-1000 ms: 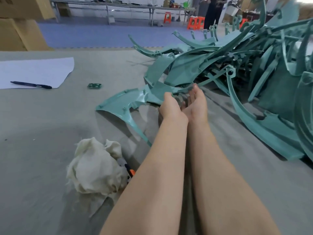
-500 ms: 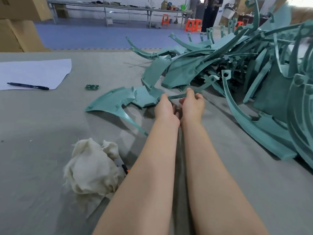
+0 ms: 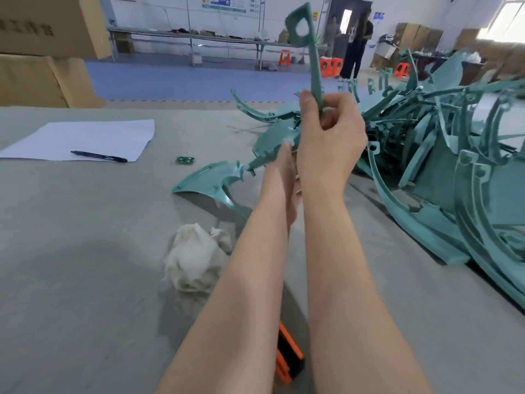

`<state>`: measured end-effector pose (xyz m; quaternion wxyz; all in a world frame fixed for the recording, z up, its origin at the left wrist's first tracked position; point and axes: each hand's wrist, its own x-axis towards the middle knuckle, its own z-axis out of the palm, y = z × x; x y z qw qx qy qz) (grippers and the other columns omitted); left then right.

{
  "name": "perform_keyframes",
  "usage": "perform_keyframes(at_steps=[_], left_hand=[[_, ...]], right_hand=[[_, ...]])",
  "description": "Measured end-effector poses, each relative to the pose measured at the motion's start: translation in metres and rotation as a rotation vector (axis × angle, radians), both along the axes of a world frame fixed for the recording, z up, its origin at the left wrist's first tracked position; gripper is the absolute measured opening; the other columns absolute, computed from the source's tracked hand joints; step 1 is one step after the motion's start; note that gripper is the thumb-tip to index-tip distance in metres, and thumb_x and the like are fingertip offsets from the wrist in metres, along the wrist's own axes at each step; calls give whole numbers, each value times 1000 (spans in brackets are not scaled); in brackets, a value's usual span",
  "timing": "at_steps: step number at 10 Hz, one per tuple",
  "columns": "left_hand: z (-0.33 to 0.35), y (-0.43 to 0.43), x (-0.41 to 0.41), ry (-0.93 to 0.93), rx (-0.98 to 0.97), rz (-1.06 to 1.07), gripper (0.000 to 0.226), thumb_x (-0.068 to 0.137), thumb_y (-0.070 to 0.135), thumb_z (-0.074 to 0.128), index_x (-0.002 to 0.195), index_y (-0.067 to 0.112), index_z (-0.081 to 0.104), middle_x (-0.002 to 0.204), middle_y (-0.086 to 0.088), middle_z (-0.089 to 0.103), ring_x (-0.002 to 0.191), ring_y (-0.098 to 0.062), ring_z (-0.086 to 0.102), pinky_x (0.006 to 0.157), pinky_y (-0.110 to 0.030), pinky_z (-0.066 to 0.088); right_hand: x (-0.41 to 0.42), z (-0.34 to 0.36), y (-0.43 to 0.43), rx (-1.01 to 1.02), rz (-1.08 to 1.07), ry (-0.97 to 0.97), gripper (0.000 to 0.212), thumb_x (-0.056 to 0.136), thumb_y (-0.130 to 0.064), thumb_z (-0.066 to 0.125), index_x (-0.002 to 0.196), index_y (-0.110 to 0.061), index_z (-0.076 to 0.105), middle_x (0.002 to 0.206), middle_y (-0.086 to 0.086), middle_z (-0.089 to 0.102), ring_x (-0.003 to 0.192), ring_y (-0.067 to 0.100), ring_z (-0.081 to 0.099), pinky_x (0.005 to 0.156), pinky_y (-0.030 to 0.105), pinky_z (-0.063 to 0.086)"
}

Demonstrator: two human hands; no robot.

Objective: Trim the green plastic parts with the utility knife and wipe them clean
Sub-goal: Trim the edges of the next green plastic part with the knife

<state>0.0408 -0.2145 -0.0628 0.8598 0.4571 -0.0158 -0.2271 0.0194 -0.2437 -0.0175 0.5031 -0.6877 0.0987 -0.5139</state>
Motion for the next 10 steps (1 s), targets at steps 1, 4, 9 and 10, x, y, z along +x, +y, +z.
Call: perform_keyframes(at_steps=[1, 4, 9, 10], left_hand=[[9, 39, -30, -10, -17, 41, 34, 100, 47, 43, 105, 18, 59, 103, 2, 65, 96, -18, 61, 91, -36, 47], [-22, 147, -96, -165, 38, 484, 21, 102, 10, 36, 103, 21, 54, 107, 4, 63, 86, -12, 68, 79, -25, 48], [-58, 222, -98, -69, -411, 547, 34, 102, 24, 42, 134, 13, 50, 112, 4, 67, 92, -9, 68, 82, -26, 53], [-60, 221, -98, -91, -474, 555, 29, 102, 20, 42, 129, 13, 51, 103, 4, 72, 89, -11, 71, 80, -28, 55]], right_hand=[[-28, 4, 21, 75, -16, -107, 30, 93, -30, 61, 69, -31, 43, 60, -13, 39, 55, 2, 37, 58, 15, 33], [-75, -55, 92, 751, 511, 20, 29, 101, -28, 48, 76, -13, 51, 48, -11, 53, 49, 5, 58, 56, 22, 53], [-79, -103, 147, 874, 995, 470, 28, 99, -29, 51, 76, -15, 53, 47, -3, 53, 43, 9, 56, 46, 18, 49], [-82, -98, 137, 927, 938, 459, 29, 100, -36, 49, 82, -15, 57, 48, -4, 55, 42, 8, 55, 44, 17, 47]])
